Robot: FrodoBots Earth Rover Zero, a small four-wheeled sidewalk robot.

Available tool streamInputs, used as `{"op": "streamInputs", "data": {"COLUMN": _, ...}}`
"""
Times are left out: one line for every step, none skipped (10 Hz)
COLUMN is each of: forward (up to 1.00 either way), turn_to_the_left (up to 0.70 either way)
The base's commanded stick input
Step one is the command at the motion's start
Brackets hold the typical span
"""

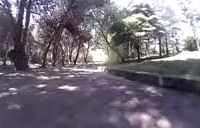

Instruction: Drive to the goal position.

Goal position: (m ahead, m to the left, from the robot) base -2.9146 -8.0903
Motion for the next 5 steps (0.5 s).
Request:
{"op": "streamInputs", "data": {"forward": 1.00, "turn_to_the_left": 0.06}}
{"op": "streamInputs", "data": {"forward": 1.00, "turn_to_the_left": 0.17}}
{"op": "streamInputs", "data": {"forward": 1.00, "turn_to_the_left": 0.28}}
{"op": "streamInputs", "data": {"forward": 1.00, "turn_to_the_left": 0.39}}
{"op": "streamInputs", "data": {"forward": 1.00, "turn_to_the_left": 0.33}}
